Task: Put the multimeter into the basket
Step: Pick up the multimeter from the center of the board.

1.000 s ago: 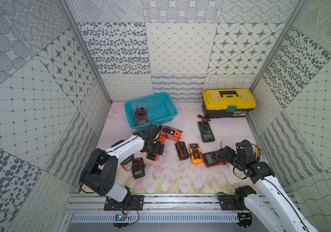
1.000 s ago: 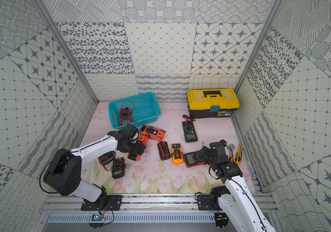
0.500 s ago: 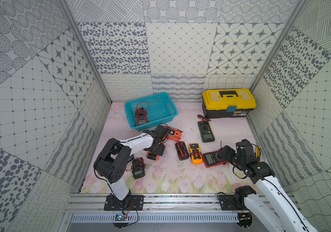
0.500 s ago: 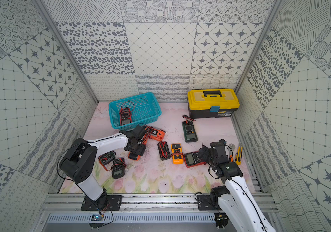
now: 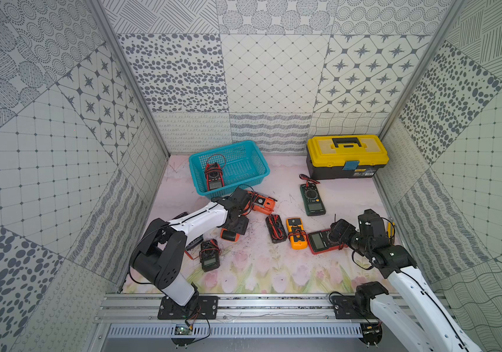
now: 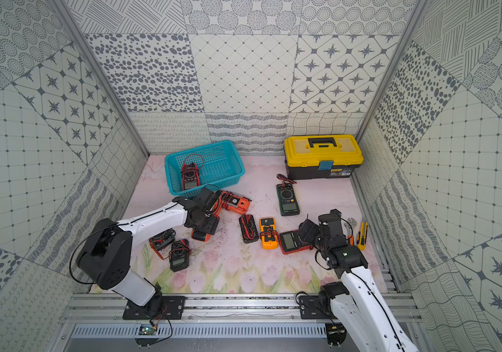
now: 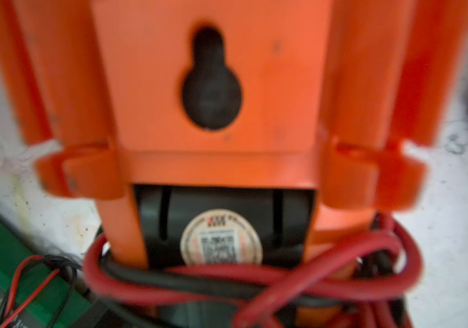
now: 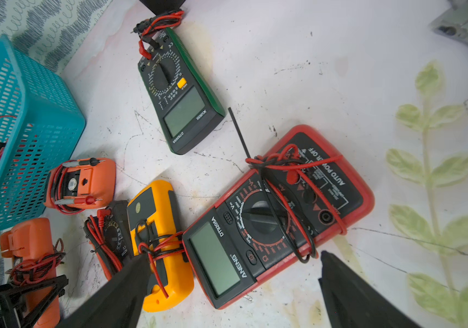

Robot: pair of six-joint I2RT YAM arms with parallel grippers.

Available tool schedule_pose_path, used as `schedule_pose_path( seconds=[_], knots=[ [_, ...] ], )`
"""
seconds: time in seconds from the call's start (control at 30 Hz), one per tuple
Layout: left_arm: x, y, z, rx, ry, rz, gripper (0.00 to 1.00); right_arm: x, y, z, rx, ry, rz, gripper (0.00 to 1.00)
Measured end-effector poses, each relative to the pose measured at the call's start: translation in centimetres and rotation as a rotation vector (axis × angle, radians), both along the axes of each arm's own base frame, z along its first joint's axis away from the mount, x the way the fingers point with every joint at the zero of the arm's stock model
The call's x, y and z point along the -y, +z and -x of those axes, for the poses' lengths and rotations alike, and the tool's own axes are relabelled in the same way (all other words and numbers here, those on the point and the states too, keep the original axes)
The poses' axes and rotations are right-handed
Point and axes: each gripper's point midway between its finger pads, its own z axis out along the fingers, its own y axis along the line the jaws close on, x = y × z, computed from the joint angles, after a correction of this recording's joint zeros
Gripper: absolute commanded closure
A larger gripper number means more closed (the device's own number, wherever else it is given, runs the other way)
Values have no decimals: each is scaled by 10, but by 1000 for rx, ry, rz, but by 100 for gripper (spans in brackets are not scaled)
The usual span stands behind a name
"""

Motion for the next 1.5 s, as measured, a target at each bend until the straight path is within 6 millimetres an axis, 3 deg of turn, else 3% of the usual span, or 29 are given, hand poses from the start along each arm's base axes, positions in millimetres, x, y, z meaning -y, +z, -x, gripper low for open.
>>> schedule_pose_path(
  seconds=[0.17,0.4,0.63,0.83,0.93,1.13,1.5],
  knots=[
    [10,31,12,19,-11,125,100,-27,14,-6,63,127,-69,1],
    [54,66,35,-26,-106,433,100,-96,68,-23,267,416,-292,1],
    [97,100,51,-71,-240,707,100,-154,105,-34,298,609,-367,2],
    [112,113,55,-85,-297,800,100,-190,146,-48,326,667,-371,11],
    [114,115,57,-90,-307,817,100,-207,149,-54,294,669,-345,14],
    [121,119,52,-66,-334,842,100,-234,138,-57,193,661,-276,16],
    [130,114,43,-30,-353,853,100,-257,104,-63,78,642,-225,21]
  ],
)
